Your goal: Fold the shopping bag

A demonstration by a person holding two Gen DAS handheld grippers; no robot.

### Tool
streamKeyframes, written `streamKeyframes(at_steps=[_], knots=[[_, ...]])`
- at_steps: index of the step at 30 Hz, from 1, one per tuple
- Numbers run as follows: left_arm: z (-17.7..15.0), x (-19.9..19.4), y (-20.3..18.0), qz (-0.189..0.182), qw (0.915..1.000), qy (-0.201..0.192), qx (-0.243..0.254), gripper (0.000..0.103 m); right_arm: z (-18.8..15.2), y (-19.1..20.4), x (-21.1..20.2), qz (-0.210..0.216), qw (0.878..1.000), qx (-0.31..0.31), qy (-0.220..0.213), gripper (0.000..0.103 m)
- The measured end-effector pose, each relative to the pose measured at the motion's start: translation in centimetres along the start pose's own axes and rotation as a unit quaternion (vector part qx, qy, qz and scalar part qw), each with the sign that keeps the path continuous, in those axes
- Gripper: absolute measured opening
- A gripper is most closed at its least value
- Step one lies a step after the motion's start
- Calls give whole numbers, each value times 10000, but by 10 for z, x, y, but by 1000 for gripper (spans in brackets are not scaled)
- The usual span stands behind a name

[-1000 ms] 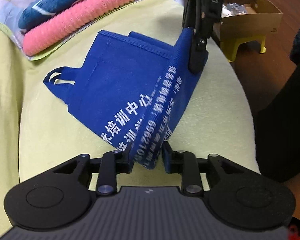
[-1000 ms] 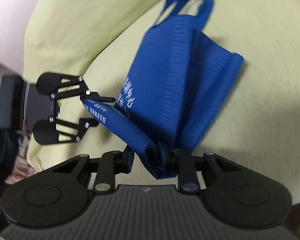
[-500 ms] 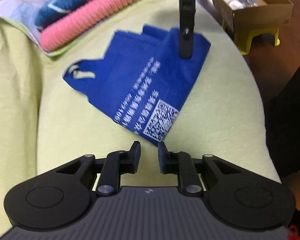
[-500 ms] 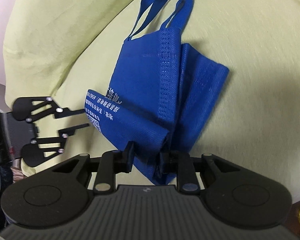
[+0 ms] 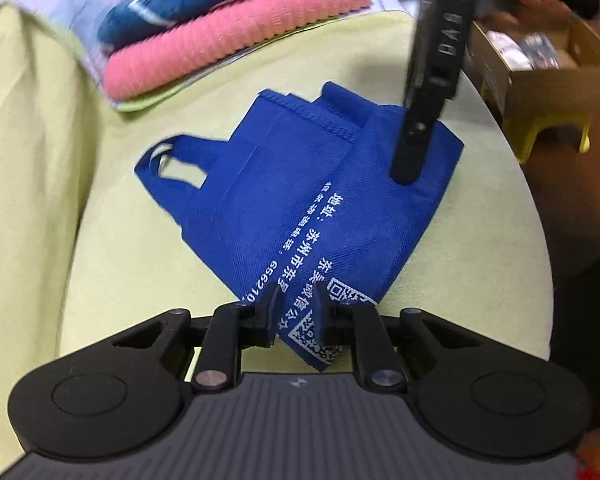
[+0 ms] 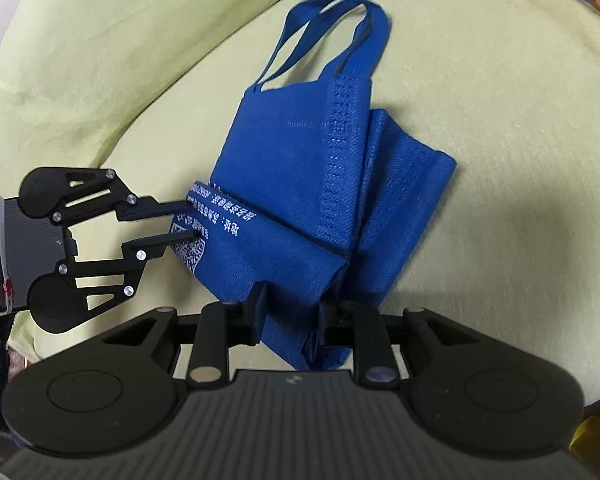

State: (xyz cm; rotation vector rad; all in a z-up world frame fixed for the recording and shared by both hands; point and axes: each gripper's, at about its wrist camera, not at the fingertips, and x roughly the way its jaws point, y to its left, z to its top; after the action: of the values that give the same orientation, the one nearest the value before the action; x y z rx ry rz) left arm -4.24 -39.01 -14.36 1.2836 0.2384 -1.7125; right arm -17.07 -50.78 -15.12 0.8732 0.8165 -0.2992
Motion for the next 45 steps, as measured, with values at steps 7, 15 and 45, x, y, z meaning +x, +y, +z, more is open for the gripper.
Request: streamKeyframes(at_steps=[7,15,45], knots=[[6,5,2,34,9992,167,-355,14,-38,47,4,-1286,9787,-997,-1249,42],[10,4,-1,76,9992,263,-298,14,-61,102,-4,-2217,9254,-2211,-2134,18],[14,7,-2,135,9985,360,-384,14,-40,67,19,-2142,9456,-1833,-1625,15]])
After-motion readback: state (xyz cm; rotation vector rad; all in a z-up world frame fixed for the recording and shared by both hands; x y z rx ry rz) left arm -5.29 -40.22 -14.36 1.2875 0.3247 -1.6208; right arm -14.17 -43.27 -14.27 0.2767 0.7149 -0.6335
